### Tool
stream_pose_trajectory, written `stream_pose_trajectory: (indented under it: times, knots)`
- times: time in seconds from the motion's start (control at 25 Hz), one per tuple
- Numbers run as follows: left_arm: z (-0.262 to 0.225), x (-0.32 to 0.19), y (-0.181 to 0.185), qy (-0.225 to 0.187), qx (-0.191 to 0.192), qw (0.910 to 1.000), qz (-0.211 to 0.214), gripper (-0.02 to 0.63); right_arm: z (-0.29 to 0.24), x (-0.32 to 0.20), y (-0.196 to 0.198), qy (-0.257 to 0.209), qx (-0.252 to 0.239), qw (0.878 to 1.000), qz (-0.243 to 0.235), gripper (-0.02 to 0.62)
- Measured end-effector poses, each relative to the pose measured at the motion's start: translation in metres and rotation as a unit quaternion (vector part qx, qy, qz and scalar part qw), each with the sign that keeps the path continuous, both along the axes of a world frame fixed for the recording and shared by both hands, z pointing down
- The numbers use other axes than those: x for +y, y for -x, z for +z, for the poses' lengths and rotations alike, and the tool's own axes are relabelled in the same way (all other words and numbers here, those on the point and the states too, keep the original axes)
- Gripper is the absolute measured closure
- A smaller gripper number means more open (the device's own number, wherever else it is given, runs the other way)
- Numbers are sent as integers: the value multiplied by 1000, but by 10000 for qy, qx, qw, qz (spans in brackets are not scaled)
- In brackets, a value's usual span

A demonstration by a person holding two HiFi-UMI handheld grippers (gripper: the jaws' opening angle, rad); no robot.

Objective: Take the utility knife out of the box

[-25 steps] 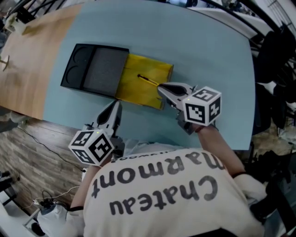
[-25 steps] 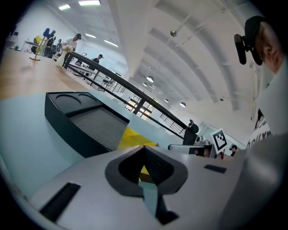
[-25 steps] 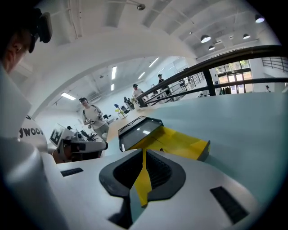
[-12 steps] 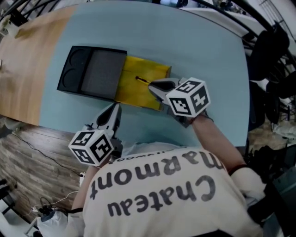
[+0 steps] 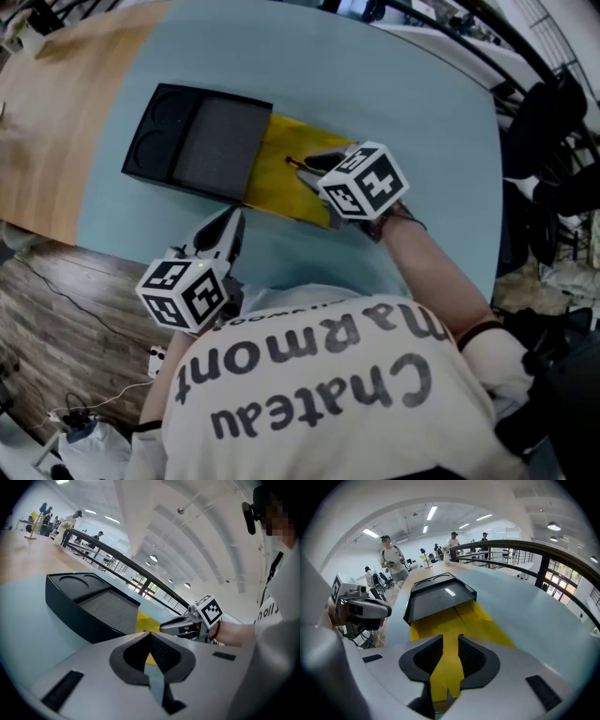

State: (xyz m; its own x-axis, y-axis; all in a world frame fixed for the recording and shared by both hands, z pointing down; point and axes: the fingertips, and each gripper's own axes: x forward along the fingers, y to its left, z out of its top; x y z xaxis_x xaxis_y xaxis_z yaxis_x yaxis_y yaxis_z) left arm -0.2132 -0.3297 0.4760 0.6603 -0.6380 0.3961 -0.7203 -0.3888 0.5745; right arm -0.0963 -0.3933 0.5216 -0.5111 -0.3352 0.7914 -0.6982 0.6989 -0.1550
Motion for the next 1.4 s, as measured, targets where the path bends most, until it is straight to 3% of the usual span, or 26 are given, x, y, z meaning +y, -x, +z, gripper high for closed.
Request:
stream_pose_trajectory:
  times: [0.08,0.48,0.68,1.24,1.4]
  knots:
    - [0,0,5,1,1,10000,-53,603,9,-2,2,169,192,9996,-88,443]
    - [10,-5,26,87,48,9994,-334,603,56,-12,-10,899,1426,9852,-316,446]
    - [15,-6,28,144,53,9992,-370,603,68,-14,-17,951,1840,9776,-362,465]
    - [14,-2,28,138,19,9995,-295,603,69,-16,-23,874,2055,9743,-295,508]
    - [11,0,30,112,31,9994,-338,603,67,-12,-20,998,1908,9762,-239,511]
